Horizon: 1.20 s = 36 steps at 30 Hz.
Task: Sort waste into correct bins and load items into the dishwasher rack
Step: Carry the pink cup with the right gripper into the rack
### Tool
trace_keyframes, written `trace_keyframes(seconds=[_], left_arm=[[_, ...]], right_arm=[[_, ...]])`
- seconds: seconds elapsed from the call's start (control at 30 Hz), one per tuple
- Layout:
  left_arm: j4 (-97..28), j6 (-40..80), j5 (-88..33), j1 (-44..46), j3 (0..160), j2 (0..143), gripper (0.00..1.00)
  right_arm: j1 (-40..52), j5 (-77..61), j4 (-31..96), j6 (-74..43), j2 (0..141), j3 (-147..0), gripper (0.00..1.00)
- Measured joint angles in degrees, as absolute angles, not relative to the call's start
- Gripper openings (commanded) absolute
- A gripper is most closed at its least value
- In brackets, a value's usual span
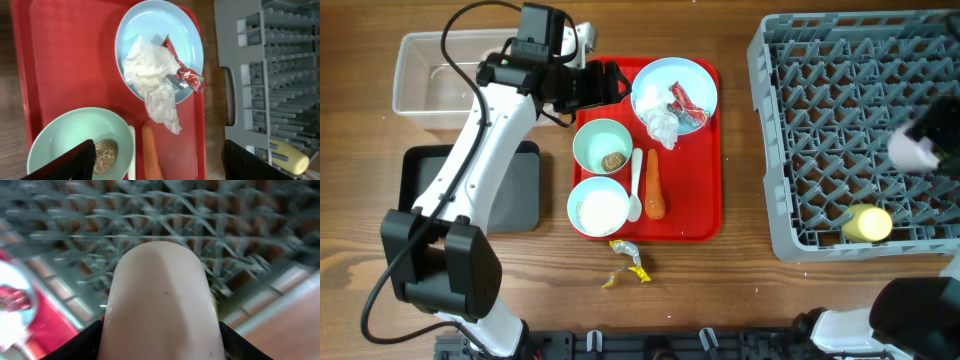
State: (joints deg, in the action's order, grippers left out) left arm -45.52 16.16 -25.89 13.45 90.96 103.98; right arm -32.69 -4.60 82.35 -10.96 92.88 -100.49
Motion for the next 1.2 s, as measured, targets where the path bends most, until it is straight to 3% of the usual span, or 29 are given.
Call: trace_keyframes(seconds=[0.27, 0.73, 1.13, 1.17, 1.2], left_arm=[[-46.1, 15.8, -20.8, 13.5, 90.5, 104.0, 0.75], [-46.1, 15.8, -16.3, 13.5, 90.5, 104.0, 0.75], [-46.1, 15.8, -16.3, 13.5, 90.5, 104.0, 0.75], [-46.1, 15.8, -16.3, 13.5, 90.5, 104.0, 0.75], [-46.1, 15.8, -16.3, 13.5, 90.5, 104.0, 0.75]], right_arm=[[-35.5, 6.1, 84.2, -16.9, 95.6, -100.5, 0.49], [-45.9, 2.1, 71.9, -16.7, 97.6, -86.0, 0.47], [-46.4, 1.1, 66.0, -16.7, 98.2, -79.0, 0.47], [-46.6, 1.1, 65.3, -16.7, 98.4, -77.5, 0.48], [-46.6, 1.1, 65.1, -16.7, 98.4, -76.8, 0.73]])
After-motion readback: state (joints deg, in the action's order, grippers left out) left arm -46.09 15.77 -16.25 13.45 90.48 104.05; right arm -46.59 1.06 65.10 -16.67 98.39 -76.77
